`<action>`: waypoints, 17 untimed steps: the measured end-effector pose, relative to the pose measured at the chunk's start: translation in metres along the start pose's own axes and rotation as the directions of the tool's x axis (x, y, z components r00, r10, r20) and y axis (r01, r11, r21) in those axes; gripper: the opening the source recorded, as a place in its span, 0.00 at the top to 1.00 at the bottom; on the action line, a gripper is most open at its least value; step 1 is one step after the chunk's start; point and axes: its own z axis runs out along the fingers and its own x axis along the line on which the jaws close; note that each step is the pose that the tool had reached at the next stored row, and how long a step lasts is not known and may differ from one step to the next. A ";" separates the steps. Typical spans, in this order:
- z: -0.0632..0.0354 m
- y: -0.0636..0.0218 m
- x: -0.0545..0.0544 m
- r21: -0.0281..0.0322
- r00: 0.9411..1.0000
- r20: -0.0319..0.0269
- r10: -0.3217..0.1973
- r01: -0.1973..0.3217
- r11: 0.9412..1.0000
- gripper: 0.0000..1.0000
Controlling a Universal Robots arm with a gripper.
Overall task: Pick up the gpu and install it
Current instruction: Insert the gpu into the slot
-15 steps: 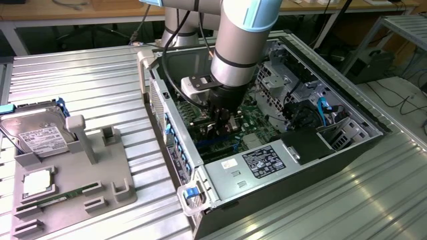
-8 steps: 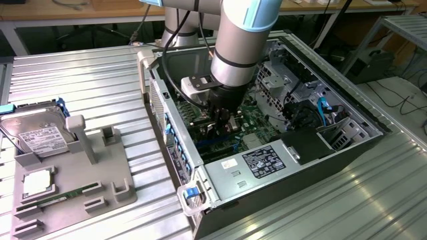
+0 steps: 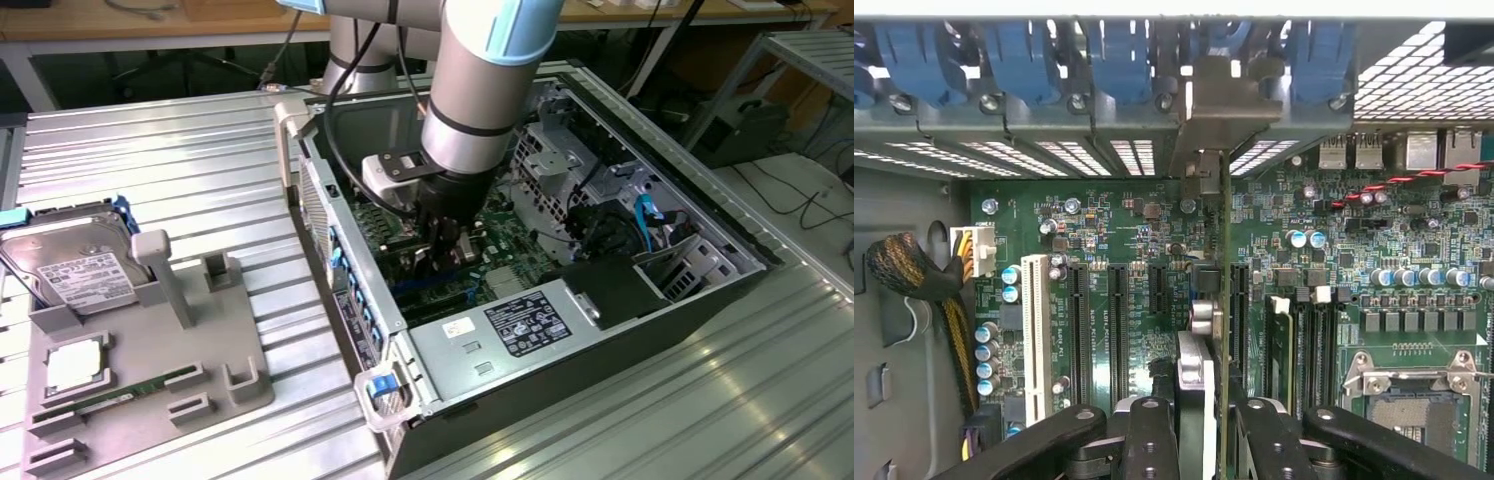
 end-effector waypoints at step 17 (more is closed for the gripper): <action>0.0060 0.0003 0.000 0.000 1.000 0.001 -0.002 0.002 1.000 0.72</action>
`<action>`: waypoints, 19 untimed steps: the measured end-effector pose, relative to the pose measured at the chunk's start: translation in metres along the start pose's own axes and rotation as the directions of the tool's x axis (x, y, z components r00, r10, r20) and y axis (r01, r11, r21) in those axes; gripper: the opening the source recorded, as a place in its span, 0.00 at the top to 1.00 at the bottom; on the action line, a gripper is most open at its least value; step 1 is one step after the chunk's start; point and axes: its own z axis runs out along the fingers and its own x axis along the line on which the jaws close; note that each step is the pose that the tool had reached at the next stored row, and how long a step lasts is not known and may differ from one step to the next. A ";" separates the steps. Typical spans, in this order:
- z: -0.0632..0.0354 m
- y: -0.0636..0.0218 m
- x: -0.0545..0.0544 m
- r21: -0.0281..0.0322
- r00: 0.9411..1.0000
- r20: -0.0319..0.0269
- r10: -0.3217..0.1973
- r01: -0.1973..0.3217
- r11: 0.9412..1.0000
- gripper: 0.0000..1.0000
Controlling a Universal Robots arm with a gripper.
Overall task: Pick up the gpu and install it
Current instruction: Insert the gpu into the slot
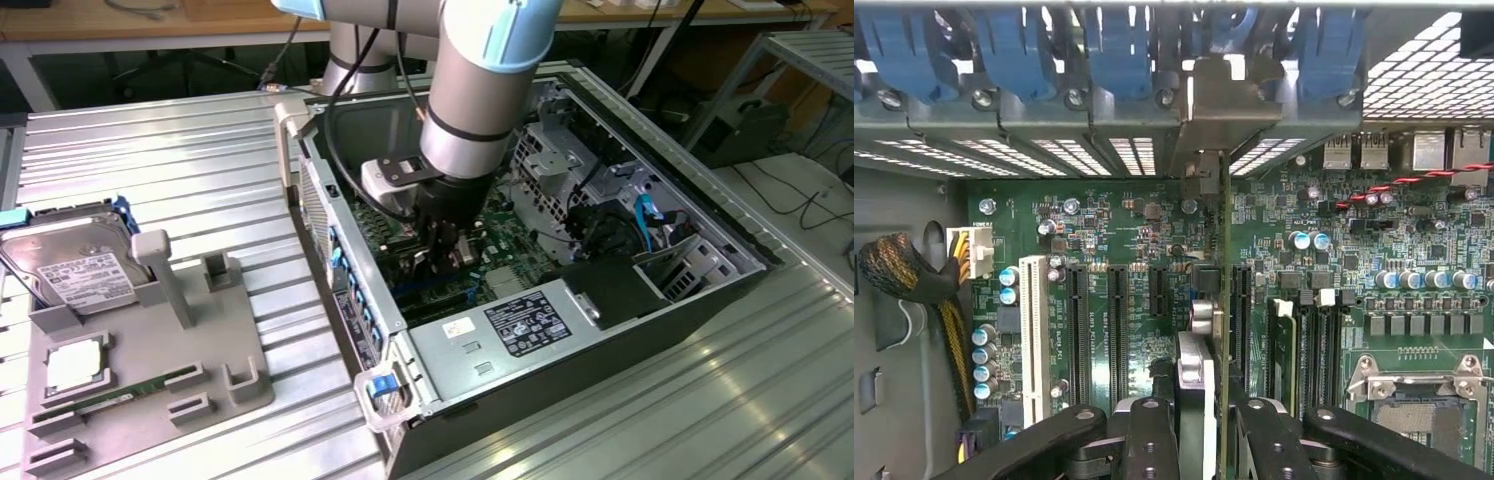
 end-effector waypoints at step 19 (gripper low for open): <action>-0.0003 0.0000 0.000 0.000 1.000 -0.001 0.000 0.000 1.000 0.72</action>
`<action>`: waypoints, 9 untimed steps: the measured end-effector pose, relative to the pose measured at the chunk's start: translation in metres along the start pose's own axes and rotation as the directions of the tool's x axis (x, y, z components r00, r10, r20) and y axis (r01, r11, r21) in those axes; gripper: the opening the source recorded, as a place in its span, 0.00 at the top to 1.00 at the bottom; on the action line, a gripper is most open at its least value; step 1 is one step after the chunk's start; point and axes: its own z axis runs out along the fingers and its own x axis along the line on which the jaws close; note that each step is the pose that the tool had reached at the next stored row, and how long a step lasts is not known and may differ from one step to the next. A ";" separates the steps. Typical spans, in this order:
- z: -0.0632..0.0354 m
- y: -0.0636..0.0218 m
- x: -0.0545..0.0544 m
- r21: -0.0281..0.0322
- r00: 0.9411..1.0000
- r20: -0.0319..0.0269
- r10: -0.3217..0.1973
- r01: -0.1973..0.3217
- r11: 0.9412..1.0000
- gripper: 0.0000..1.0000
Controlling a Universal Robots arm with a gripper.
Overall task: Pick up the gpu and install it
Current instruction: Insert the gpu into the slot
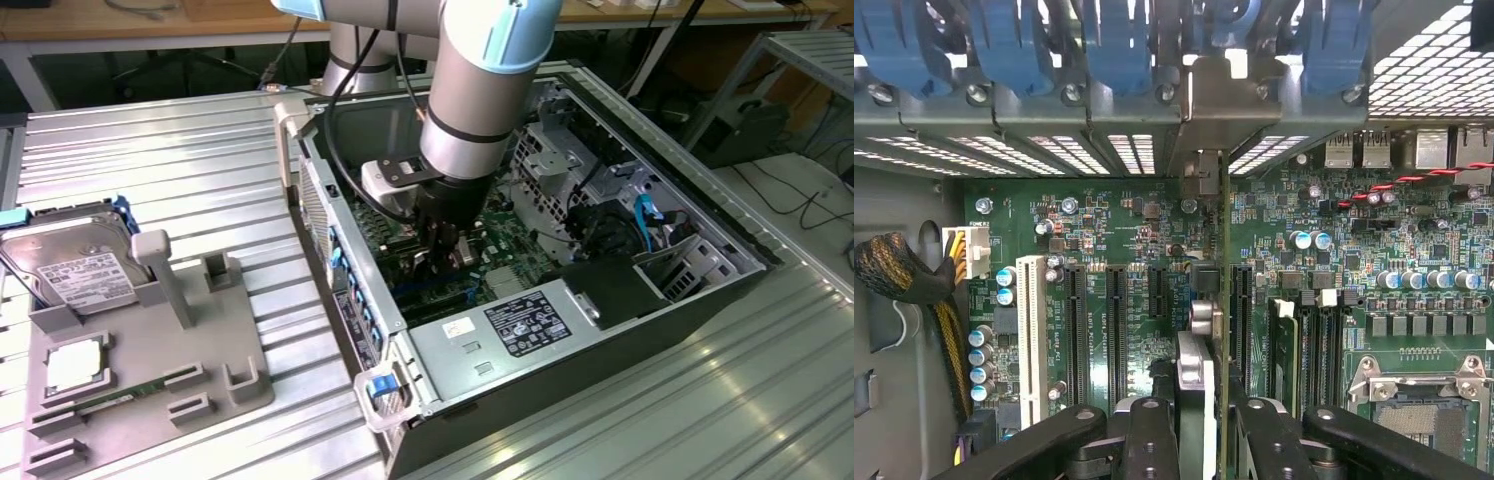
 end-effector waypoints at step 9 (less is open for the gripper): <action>0.0016 -0.0012 0.000 0.000 1.000 0.000 0.000 0.000 1.000 0.72</action>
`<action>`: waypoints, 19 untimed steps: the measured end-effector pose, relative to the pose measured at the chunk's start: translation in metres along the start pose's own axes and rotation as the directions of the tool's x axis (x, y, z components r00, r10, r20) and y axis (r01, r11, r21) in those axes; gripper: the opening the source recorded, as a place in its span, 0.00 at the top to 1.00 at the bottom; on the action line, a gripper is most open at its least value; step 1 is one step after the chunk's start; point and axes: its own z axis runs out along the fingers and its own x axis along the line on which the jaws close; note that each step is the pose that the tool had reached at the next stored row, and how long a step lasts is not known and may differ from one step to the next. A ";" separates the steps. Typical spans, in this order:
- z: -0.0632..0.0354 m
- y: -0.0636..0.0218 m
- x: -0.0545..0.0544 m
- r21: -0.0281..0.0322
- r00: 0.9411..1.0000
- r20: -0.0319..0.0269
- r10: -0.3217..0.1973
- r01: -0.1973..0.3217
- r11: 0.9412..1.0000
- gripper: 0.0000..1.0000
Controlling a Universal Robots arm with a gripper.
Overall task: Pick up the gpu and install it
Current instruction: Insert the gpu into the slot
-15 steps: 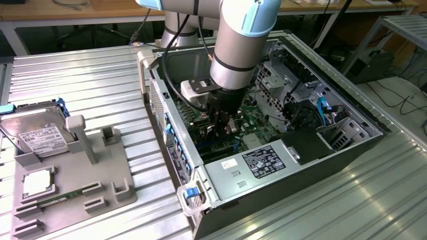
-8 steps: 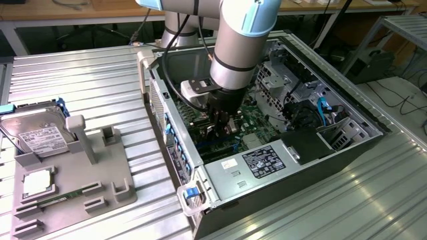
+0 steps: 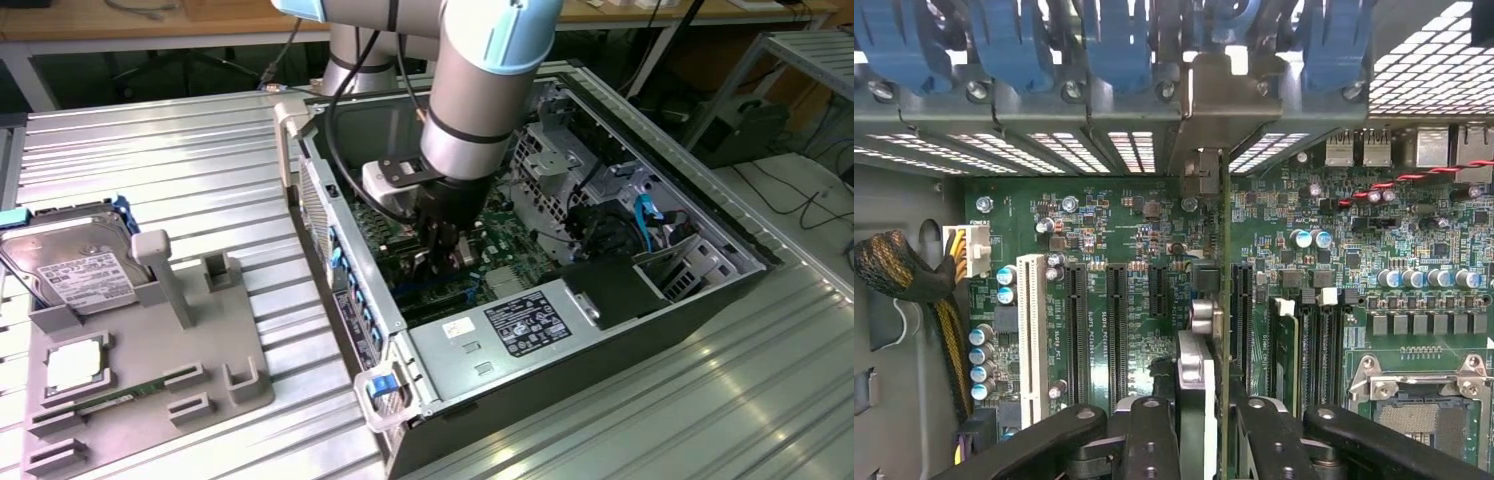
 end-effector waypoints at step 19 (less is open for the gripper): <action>0.0063 0.0004 0.000 0.000 1.000 0.000 0.000 0.000 1.000 0.72</action>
